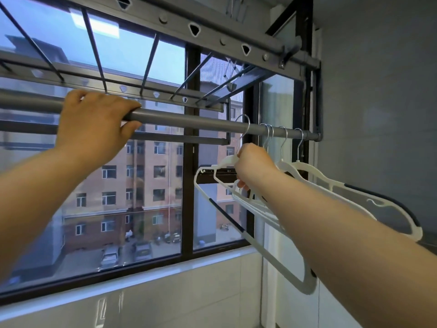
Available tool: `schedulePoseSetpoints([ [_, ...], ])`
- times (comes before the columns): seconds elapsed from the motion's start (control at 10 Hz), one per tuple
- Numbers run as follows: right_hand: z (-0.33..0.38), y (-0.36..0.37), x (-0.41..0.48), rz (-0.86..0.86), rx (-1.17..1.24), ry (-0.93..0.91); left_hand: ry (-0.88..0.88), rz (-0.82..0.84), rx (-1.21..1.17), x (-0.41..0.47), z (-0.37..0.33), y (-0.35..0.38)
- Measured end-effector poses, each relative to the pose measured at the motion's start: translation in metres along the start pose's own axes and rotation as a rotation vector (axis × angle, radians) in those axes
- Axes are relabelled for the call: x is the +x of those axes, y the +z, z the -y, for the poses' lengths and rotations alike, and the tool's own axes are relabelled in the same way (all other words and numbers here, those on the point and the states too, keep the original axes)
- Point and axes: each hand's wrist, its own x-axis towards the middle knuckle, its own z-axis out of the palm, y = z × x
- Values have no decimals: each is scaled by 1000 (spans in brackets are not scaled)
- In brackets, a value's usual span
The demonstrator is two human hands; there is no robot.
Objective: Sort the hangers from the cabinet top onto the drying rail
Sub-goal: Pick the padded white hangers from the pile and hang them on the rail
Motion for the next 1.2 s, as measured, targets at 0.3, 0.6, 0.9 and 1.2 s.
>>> schedulePoseSetpoints([
  [0.3, 3, 3, 5, 116, -245, 22, -53, 38, -18, -4, -14, 0],
  [0.6, -62, -35, -18, -69, -552, -31, -57, 136, -46, -2, -37, 3],
  [0.9, -81, -25, -28, 58, -493, 42, -133, 189, -34, 4, -44, 3],
  [1.2, -75, -25, -34, -20, -647, -58, -126, 217, -35, 2, -44, 0],
])
